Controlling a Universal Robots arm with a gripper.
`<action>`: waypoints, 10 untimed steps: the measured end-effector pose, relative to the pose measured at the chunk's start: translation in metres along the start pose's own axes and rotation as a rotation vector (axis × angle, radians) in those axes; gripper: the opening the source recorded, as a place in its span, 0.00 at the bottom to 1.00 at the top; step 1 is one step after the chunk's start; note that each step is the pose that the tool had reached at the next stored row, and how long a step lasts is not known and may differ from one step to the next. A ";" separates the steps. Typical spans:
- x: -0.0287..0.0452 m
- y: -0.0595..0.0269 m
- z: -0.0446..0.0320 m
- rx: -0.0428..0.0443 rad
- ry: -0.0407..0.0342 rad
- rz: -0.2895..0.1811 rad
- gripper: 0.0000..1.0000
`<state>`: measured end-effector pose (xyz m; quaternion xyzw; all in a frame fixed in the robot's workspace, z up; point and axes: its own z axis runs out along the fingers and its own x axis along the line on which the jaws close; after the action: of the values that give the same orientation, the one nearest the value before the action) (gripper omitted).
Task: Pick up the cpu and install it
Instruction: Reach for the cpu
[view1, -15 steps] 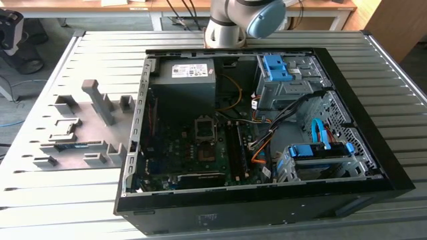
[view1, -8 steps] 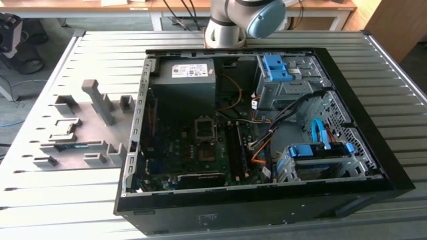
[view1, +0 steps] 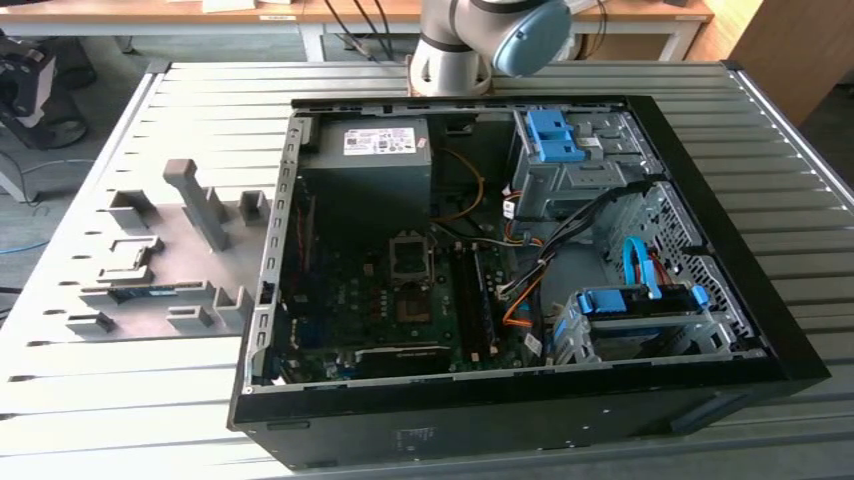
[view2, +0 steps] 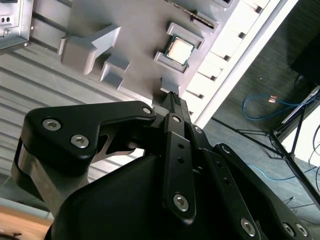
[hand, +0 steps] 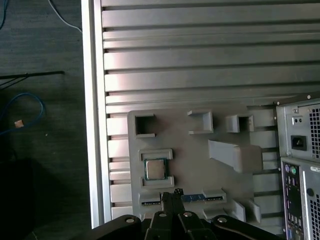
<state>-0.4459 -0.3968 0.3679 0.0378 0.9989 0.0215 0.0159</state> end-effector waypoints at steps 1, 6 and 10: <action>0.0001 0.0000 0.0018 0.0001 0.0001 0.000 0.10; -0.0039 0.0002 0.0070 0.0019 0.0256 -0.002 0.10; -0.0044 0.0002 0.0091 0.0044 0.0523 -0.017 0.10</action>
<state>-0.4411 -0.3966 0.3589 0.0289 0.9993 0.0201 -0.0101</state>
